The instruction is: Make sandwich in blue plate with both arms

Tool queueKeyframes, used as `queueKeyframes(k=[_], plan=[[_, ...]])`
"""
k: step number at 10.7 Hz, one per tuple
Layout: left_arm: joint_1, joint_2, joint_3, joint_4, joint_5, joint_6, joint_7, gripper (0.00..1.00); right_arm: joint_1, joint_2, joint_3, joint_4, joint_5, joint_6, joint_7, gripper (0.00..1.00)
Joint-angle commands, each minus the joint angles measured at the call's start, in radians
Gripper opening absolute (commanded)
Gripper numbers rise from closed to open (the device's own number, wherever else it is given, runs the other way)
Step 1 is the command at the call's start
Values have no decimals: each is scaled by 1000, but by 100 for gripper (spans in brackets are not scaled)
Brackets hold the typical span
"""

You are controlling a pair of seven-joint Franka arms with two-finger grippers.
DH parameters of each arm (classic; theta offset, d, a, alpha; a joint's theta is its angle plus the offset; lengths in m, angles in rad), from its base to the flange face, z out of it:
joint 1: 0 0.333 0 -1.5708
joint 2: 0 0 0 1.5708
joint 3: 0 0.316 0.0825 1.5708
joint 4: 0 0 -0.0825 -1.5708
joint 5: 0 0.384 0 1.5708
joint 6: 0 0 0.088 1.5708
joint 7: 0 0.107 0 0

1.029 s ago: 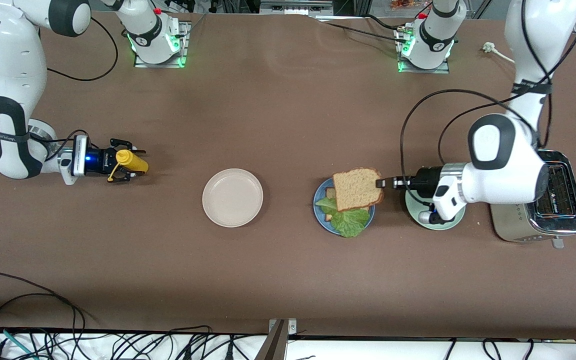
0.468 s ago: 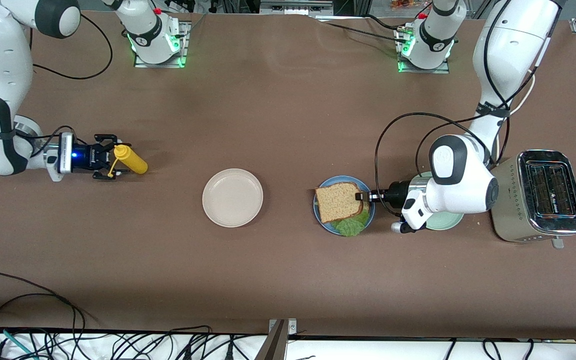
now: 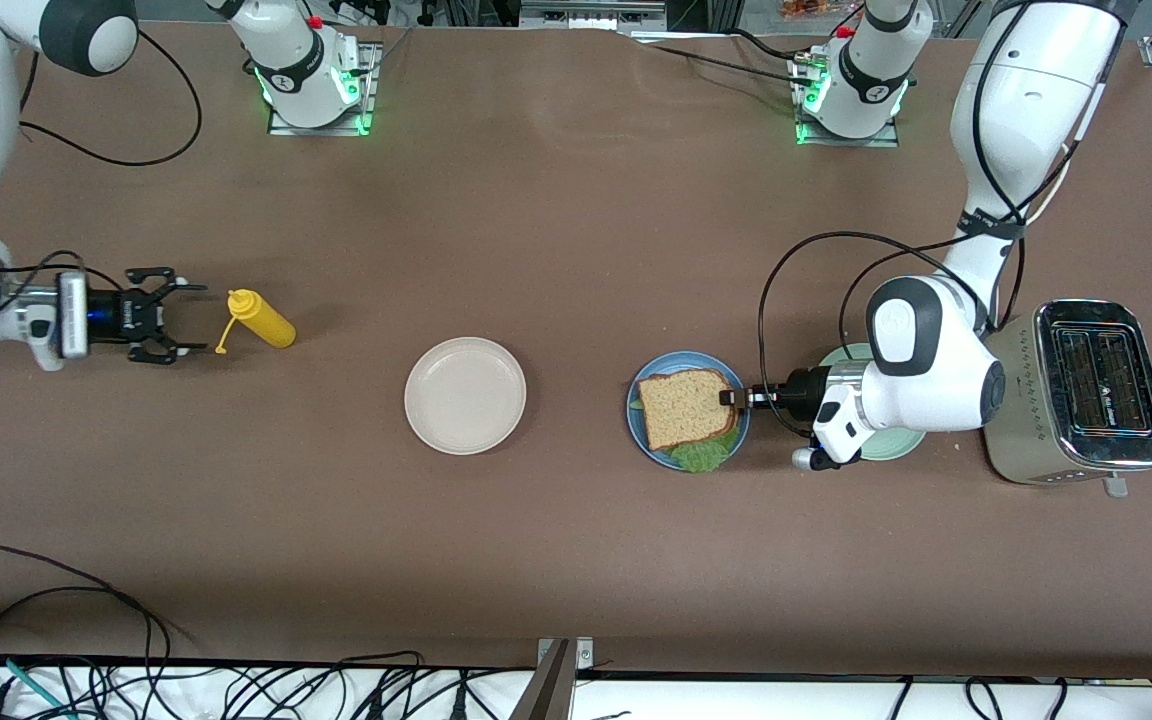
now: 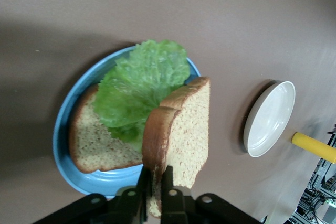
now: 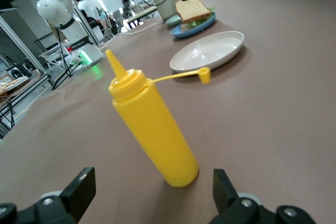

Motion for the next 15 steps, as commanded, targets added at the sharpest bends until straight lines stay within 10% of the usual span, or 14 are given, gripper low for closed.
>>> queueKeyframes(k=[1, 4, 10, 11, 15], plan=[[12, 42, 1, 16, -27, 1, 33, 33, -8, -14, -50, 238, -93, -94, 298, 99], [31, 51, 1, 16, -27, 1, 33, 75, 1, -28, -57, 441, -104, -206, 593, 99], [49, 13, 59, 7, -25, -36, 88, 79, 221, -174, -60, 575, -114, -206, 1294, 99], [48, -33, 88, -1, -2, -80, 89, 100, 237, -175, -58, 607, -133, -209, 1401, 99], [36, -217, 89, -64, 507, -91, 85, 100, 327, -241, -58, 633, -355, -206, 1774, 99]])
